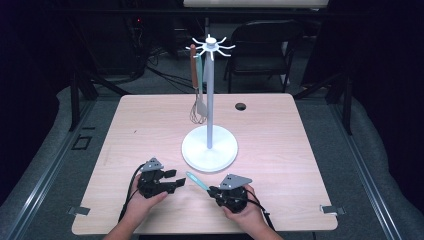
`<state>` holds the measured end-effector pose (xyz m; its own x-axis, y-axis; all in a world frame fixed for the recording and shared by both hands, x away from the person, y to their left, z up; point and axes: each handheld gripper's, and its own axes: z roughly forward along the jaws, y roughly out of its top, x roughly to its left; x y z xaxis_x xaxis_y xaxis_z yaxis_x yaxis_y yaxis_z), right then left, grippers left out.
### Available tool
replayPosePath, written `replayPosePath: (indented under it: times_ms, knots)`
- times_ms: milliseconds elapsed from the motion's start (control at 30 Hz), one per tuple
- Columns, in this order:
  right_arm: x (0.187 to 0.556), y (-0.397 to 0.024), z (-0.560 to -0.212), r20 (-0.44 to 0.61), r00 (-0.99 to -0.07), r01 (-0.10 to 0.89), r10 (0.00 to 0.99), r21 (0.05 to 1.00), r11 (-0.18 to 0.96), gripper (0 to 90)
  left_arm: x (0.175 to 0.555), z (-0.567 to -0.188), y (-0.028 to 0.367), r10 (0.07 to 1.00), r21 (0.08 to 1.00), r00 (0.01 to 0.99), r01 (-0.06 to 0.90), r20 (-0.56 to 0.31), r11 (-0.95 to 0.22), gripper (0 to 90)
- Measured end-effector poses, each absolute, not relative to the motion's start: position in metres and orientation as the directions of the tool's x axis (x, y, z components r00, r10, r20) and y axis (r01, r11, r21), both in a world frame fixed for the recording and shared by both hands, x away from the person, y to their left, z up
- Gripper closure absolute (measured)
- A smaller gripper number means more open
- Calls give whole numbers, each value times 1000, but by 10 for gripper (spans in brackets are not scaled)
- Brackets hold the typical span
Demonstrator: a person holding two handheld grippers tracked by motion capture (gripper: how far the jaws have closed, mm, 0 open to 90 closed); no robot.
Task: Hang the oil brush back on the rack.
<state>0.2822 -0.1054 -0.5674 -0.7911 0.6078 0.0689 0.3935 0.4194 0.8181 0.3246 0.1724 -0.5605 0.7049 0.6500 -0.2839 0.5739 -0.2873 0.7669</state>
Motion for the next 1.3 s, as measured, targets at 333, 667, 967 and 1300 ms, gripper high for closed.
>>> replayPosePath:
  times_ms: [333,667,967,1300]
  knots:
    - [280,-100,-564,81,-805,378,588,834,403,820,320,-564,151,570,757,749,576,-338,-309,396]
    - [281,-97,-568,84,-809,383,582,827,412,818,320,-559,146,554,768,745,582,-372,-268,437]
    - [283,-101,-568,110,-802,401,588,828,392,789,323,-557,142,567,770,723,597,-394,-225,496]
    - [282,-113,-573,156,-800,462,580,777,428,732,323,-558,140,577,771,722,593,-382,-232,509]
